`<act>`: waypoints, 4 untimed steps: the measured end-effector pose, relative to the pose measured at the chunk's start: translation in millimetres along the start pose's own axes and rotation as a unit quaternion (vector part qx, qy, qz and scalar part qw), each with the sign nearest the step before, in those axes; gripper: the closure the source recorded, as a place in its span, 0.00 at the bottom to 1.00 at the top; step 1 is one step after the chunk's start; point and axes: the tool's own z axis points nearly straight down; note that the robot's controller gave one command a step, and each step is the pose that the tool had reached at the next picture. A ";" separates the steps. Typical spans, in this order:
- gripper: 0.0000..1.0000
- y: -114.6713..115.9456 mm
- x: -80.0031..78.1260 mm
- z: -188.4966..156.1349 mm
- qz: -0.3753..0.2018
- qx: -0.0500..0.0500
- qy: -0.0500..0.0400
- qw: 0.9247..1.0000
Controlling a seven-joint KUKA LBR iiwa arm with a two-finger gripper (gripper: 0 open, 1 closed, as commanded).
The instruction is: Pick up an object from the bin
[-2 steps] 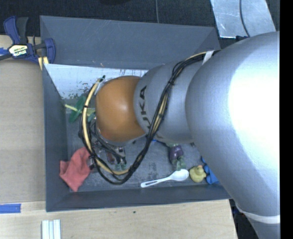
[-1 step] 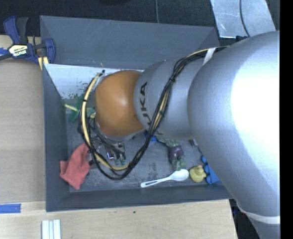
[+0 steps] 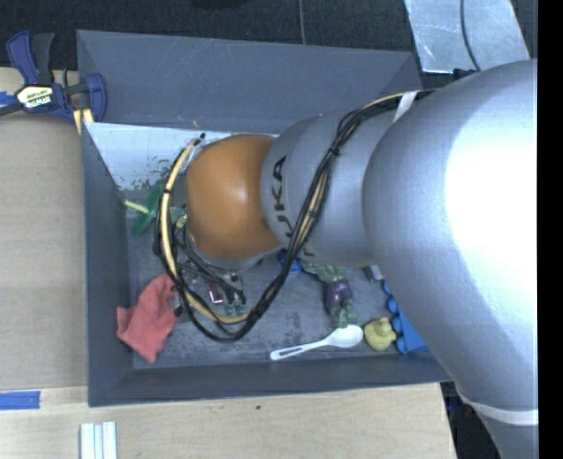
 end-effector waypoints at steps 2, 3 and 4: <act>1.00 -0.6 -15.9 -53.0 -0.004 -0.001 -0.003 1.000; 1.00 2.0 -8.3 -61.1 -0.007 0.000 -0.001 1.000; 1.00 -9.1 -19.7 -87.0 -0.002 -0.001 -0.007 1.000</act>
Offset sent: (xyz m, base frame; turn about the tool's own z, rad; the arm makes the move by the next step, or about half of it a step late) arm 0.0147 0.0014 0.0503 -0.0073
